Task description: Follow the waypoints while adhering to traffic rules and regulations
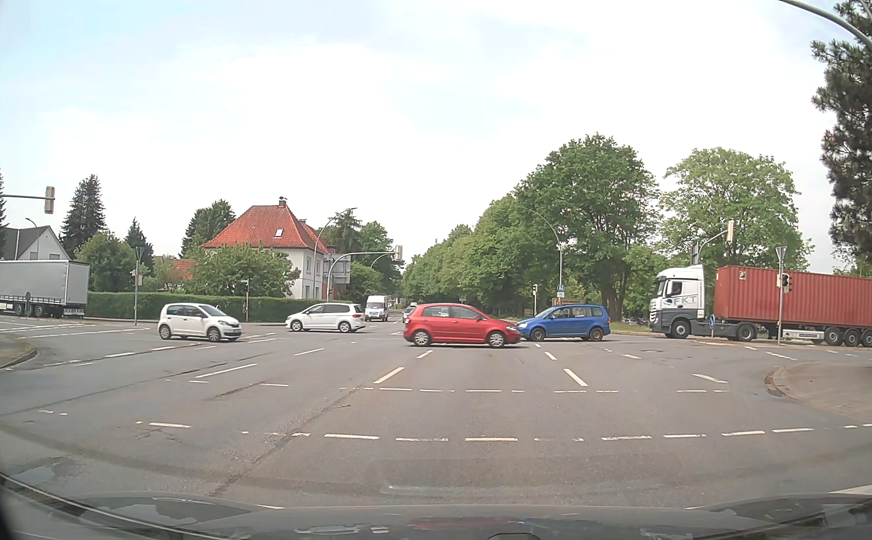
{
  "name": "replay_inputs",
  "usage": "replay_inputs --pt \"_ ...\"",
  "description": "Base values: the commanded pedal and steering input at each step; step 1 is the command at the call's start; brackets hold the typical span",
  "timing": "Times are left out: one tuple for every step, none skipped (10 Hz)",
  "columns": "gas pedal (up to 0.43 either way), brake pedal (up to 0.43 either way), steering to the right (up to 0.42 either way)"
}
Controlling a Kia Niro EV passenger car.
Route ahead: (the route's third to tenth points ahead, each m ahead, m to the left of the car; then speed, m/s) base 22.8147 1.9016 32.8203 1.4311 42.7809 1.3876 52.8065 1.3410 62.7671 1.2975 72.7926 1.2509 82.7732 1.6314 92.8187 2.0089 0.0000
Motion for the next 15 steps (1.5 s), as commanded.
replay_inputs --pt "0.0 0.0 0.0" --pt "0.0 0.0 0.0" --pt "0.0 0.0 0.0" --pt "0.0 0.0 0.0" --pt "0.0 0.0 0.0" --pt "0.0 0.0 0.0" --pt "0.0 0.0 0.0" --pt "0.0 0.0 0.0" --pt "0.0 0.0 0.0" --pt "0.0 0.0 0.0" --pt "0.0 0.0 0.0" --pt "0.0 0.0 0.0" --pt "0.0 0.0 0.0" --pt "0.0 0.0 0.0" --pt "0.0 0.0 0.0"
